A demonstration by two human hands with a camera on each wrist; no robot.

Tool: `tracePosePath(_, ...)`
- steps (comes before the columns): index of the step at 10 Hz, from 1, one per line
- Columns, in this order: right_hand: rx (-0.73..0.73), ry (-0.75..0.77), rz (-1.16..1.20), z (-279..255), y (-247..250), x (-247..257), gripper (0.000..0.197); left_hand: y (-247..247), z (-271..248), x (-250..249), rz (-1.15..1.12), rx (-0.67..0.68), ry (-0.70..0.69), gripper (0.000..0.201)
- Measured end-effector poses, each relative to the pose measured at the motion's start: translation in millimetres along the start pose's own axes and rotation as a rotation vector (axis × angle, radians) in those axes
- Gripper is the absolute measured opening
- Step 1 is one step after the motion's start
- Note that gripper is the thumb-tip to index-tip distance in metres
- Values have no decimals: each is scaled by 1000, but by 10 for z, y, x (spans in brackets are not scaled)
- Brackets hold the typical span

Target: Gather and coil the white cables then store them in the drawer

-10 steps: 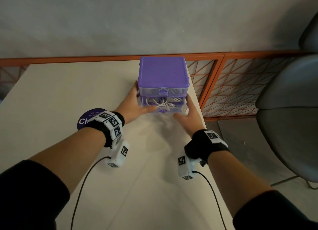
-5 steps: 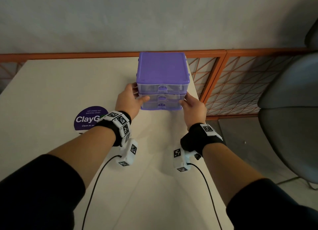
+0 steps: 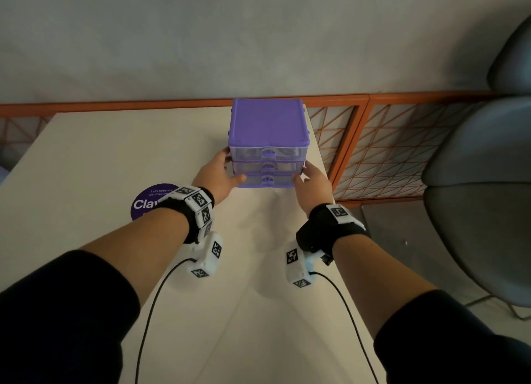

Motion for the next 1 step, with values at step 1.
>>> tracePosePath(1,-80,-74,39,-209,61,-79,50,57,-144,131,1,-7,33,65)
Point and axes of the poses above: each hand's wrist, its own z-axis towards the middle knuckle, its own y-axis out of the back of the hand, x = y × z, the point moved 7 cm from there along z, towards the middle knuckle, and after that the axes turned 13 degrees about y, right-handed, at the moved point
